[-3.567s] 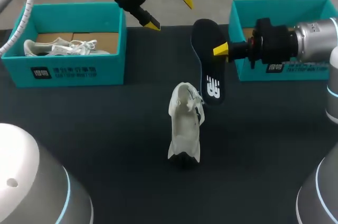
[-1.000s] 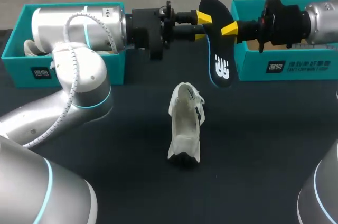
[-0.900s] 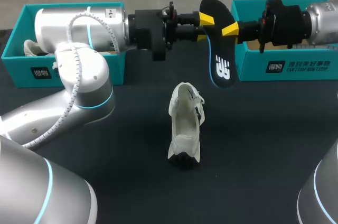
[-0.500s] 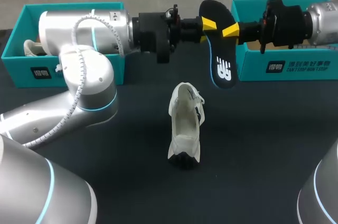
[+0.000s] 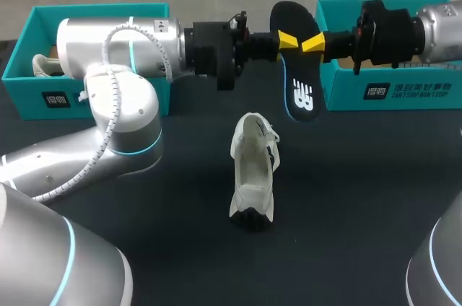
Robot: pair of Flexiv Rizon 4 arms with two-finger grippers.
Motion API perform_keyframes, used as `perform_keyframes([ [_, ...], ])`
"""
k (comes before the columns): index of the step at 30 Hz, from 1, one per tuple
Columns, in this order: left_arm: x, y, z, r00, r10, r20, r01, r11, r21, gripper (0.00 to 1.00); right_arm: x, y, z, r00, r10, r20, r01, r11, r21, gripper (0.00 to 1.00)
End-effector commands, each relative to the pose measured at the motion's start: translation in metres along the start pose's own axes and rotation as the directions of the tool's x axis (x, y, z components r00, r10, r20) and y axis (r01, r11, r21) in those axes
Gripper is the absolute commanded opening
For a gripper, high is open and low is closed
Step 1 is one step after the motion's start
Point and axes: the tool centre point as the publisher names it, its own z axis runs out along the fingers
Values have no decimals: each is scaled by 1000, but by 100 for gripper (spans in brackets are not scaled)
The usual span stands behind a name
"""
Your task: Take the shoe out of the shoebox, open the shoe tongue, remove and reinsert the insole, then place the shoe into the shoebox
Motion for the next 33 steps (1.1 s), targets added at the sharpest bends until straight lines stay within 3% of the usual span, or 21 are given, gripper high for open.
perform_keyframes([
  [1, 0, -1, 1, 1000, -27, -1, 27, 1000, -9, 0, 0, 0, 5, 1000, -3, -5, 3, 1000, 3, 36],
  [2, 0, 0, 0, 999, -45, 2, 45, 999, -11, 0, -1, -1, 5, 1000, -5, -7, 5, 1000, -3, 83],
  [3, 0, 0, -2, 998, -63, 6, 63, 998, -16, 0, -3, -1, 4, 1000, -8, -10, 8, 1000, -9, 100],
  [18, 4, 0, -29, 980, -201, 2, 201, 979, -39, 0, -41, -18, -44, 996, -14, 93, 25, 992, -120, 100],
  [33, 4, 0, -29, 980, -201, 2, 201, 979, -39, 0, -41, -18, -44, 996, -14, 93, 25, 992, -120, 100],
])
